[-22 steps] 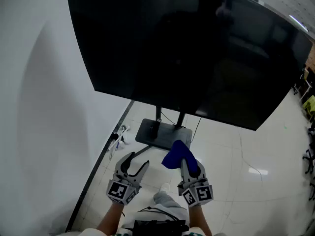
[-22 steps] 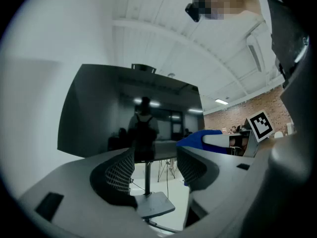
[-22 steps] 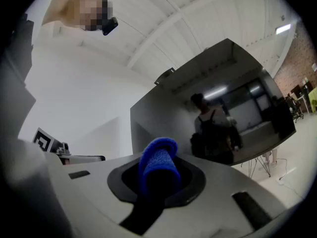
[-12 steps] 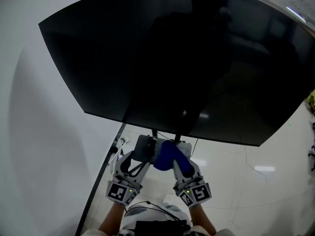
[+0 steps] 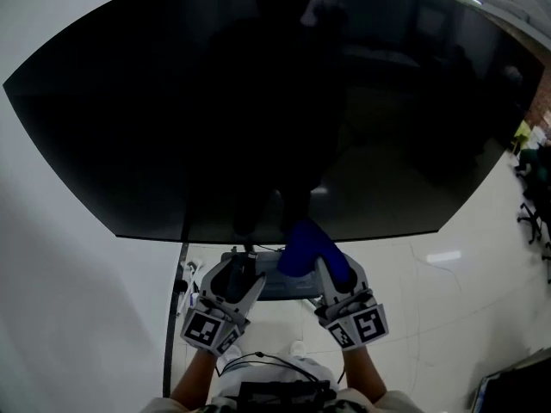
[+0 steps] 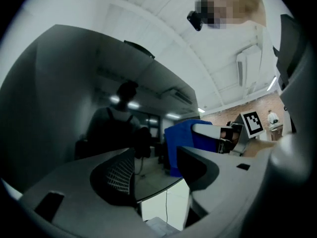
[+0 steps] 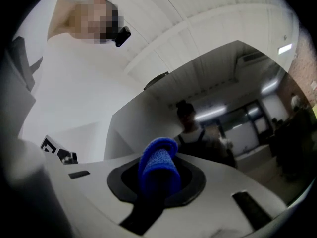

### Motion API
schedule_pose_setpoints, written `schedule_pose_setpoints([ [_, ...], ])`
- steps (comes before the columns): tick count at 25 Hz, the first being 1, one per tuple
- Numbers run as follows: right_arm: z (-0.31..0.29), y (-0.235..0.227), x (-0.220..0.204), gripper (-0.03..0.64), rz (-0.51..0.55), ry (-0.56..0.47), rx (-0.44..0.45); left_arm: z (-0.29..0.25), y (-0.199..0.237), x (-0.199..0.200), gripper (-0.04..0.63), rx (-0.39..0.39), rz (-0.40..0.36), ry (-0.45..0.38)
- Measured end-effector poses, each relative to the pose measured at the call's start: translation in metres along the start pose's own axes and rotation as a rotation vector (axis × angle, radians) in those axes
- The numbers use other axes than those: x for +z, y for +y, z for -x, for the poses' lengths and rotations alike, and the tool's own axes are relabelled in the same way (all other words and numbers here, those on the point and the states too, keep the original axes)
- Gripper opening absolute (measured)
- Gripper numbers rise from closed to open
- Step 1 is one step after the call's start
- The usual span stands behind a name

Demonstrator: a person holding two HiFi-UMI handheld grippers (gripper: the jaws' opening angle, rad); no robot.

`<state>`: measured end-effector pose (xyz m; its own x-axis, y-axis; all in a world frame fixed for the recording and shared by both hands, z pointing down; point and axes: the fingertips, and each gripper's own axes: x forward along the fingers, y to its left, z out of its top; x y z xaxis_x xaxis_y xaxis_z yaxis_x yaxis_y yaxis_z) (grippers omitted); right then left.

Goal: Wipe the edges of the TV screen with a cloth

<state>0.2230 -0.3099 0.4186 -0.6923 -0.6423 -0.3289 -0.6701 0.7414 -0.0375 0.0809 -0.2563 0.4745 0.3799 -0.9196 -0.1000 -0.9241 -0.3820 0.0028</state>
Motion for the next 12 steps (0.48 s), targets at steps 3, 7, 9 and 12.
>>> schedule_pose_setpoints([
  [3,-0.018,-0.002,0.049,0.071,0.090,-0.097,-0.030,-0.016,0.004,0.009,0.245,-0.110,-0.017,0.004],
  [7,-0.056,0.008,0.137,0.072,0.294,-0.231,-0.035,-0.033,-0.004,0.023,0.245,-0.260,-0.016,0.039],
  [9,-0.080,0.018,0.187,0.072,0.404,-0.303,-0.034,-0.036,-0.005,0.037,0.245,-0.317,-0.007,0.033],
  [12,-0.117,0.041,0.267,0.072,0.586,-0.405,-0.031,-0.039,-0.006,0.063,0.245,-0.393,-0.004,0.005],
])
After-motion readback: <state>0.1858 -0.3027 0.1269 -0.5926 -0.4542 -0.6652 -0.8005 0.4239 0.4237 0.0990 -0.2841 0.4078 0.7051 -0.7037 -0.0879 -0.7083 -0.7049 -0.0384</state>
